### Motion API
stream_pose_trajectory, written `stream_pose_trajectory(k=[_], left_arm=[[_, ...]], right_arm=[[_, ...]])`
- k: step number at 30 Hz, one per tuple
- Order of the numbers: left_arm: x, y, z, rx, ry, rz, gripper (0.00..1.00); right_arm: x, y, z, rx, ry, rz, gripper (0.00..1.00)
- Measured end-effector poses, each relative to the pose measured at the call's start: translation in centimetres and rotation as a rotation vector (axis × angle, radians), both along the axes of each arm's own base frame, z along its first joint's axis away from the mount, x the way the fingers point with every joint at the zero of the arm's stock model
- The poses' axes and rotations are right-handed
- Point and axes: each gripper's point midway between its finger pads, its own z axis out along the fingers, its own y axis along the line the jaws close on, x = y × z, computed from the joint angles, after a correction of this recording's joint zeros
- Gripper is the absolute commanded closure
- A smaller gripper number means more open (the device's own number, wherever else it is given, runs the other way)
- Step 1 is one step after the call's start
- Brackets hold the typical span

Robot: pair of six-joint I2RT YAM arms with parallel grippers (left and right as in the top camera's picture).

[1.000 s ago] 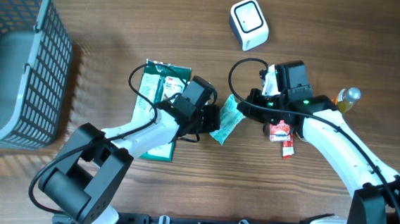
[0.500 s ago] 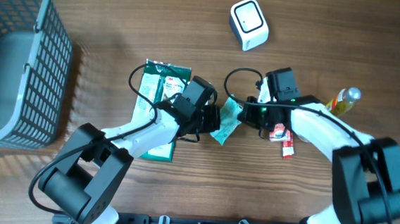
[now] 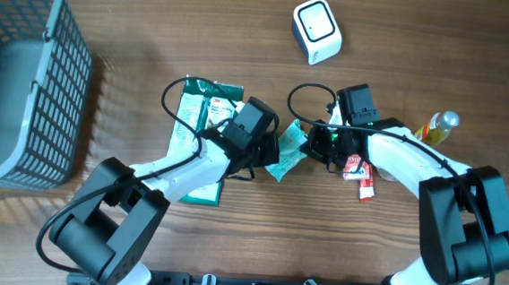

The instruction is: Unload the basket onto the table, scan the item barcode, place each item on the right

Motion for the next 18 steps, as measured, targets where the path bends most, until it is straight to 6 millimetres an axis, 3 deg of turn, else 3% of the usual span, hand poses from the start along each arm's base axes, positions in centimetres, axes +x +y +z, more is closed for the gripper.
stream_pose_trajectory(k=[4,7,11,14,18], left_arm=[[1.1,1.5,0.0,0.022,-0.012,0.048,0.96],[2.5,4.2,0.2,0.038,-0.011,0.12,0.96],[4.1,6.4,3.1,-0.017,-0.051,0.188,0.96],[3.6,6.8,5.1,-0.062,-0.046,0.188,0.96],[1.2,6.7,4.5,-0.067,0.062,0.161,0.94]], right_arm=[[0.0,0.0,0.0,0.003,-0.001,0.001,0.96],[0.0,0.0,0.0,0.002,0.0,0.0,0.96],[0.0,0.0,0.0,0.003,0.001,0.001,0.95],[0.0,0.0,0.0,0.003,0.001,0.001,0.95],[0.0,0.0,0.0,0.002,0.0,0.0,0.95]])
